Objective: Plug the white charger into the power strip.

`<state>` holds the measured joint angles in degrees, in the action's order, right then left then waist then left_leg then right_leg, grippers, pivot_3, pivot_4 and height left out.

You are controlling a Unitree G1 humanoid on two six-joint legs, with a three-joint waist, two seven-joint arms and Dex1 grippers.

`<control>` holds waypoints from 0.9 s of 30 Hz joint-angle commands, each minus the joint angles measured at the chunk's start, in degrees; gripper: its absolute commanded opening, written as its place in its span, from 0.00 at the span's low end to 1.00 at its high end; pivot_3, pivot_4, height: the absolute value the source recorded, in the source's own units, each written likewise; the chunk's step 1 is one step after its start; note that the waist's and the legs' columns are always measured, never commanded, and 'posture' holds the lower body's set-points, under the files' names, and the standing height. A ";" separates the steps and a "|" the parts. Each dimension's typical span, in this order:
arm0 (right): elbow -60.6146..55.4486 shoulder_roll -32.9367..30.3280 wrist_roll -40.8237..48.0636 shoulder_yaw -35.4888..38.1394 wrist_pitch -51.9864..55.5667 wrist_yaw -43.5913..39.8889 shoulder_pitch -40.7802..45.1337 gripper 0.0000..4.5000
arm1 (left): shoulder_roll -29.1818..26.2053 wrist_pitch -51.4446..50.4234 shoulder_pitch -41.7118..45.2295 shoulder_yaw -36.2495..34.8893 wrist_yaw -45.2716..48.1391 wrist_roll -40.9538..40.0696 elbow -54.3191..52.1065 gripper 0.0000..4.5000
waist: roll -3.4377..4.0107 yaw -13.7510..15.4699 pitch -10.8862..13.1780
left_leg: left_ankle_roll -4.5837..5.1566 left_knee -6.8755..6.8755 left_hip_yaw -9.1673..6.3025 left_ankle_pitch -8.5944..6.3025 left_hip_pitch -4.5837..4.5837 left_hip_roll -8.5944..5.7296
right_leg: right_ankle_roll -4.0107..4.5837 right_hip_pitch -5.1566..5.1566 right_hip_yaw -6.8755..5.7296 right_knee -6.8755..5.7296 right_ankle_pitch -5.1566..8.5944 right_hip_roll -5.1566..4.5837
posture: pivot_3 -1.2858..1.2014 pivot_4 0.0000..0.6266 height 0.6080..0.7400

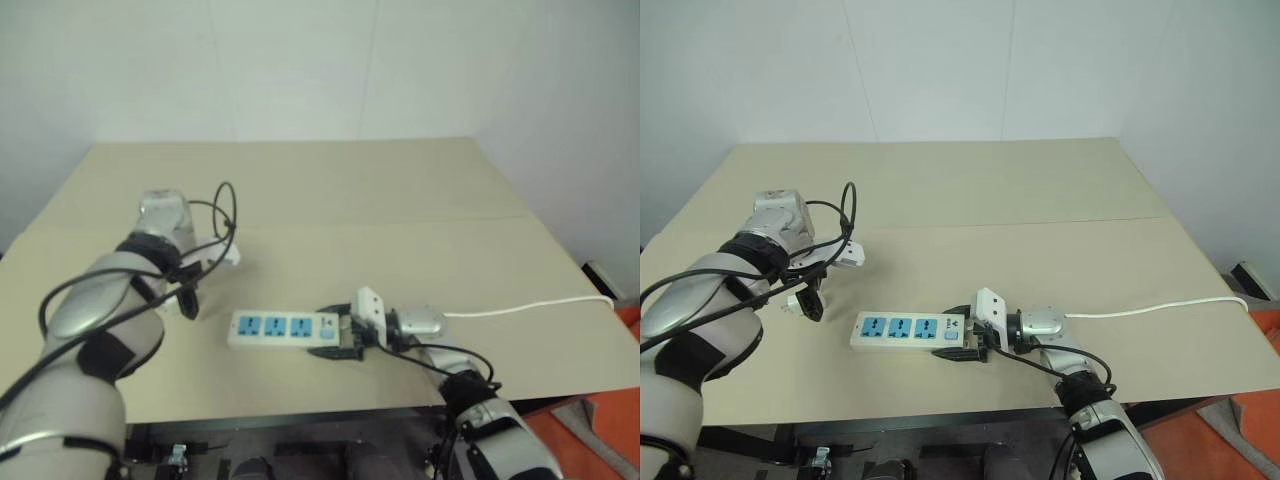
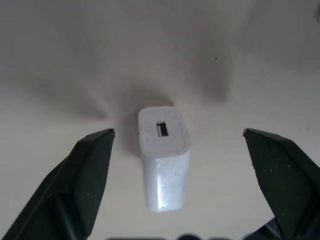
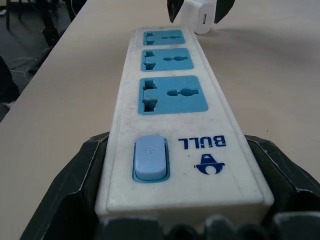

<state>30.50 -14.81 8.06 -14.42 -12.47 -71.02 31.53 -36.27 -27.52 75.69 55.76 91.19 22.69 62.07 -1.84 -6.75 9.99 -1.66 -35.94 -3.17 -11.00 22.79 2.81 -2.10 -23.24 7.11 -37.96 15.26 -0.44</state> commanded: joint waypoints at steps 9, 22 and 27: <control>-2.03 -0.54 -0.38 -1.03 1.91 0.03 -1.89 0.76 | 1.28 0.33 -0.93 -6.92 -3.07 5.81 1.83 0.40 | 0.00 0.12 0.00 | 0.00 0.00 0.00 0.00 0.01 -0.01 | 0.00 0.00 -0.01 0.01 0.00 -0.01 | 0.52 0.24 1.00; -1.87 -0.74 -0.46 -1.19 2.09 -0.22 -1.94 0.76 | 3.14 10.59 -0.58 -39.69 -19.81 -14.57 -8.26 0.23 | -0.01 0.66 0.00 | 0.00 -0.02 -0.02 0.00 0.00 0.01 | 0.00 0.02 -0.04 -0.02 -0.01 -0.07 | 0.52 0.24 1.00; -1.50 -0.23 -0.55 -1.59 1.88 -0.43 -1.71 0.76 | 7.38 8.65 -5.04 -58.33 -29.39 -30.04 -20.25 0.23 | -0.01 0.57 -0.02 | 0.00 -0.01 0.04 0.00 -0.13 0.01 | 0.06 0.07 0.00 -0.12 -0.06 -0.12 | 0.52 0.24 1.00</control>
<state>28.71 -15.32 8.18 -14.44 -10.88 -70.60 30.62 -28.58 -16.25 70.68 2.34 63.68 -2.49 46.10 -1.85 -6.18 9.97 -1.67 -35.95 -3.15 -11.00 22.66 2.82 -1.89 -23.17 7.10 -38.09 15.12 -0.55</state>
